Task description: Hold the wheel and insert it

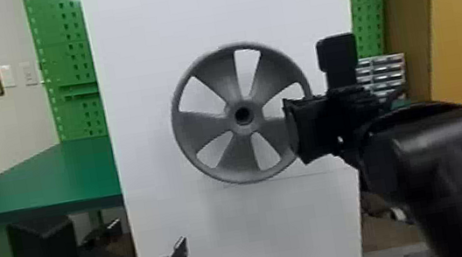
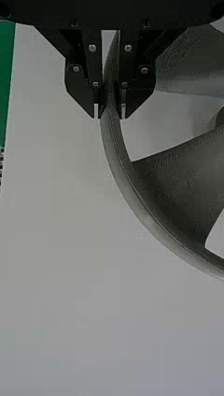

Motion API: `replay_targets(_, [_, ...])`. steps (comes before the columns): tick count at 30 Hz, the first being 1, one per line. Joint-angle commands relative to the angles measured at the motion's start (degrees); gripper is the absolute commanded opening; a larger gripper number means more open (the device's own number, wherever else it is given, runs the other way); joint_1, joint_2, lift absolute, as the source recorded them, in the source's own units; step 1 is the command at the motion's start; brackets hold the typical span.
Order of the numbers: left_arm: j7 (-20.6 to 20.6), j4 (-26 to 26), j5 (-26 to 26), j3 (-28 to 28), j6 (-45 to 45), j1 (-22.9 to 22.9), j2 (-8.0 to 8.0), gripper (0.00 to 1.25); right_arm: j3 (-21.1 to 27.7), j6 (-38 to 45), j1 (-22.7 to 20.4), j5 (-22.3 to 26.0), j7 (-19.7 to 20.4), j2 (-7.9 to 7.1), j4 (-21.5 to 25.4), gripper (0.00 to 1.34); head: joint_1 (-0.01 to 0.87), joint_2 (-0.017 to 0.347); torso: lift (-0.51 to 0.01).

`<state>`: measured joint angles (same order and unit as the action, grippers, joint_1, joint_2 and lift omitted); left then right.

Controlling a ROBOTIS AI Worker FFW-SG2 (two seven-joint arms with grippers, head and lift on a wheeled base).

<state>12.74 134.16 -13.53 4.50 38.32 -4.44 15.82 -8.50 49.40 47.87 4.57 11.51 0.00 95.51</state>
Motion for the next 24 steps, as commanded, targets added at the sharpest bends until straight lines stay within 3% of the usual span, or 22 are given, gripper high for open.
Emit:
replay_targets(1, [0.00,-0.04,0.00,0.07,-0.09,-0.04,0.00,1.15,0.15,-0.36,0.30,-0.18,0.00,0.05,-0.42,0.12,0.210,0.009,-0.442])
replay_targets(24, [0.00,-0.04,0.00,0.15,-0.35,-0.13,0.00,1.15,-2.31,-2.47,2.23,-2.02,0.00,0.05,-3.41,0.12,0.210,0.009,-0.442])
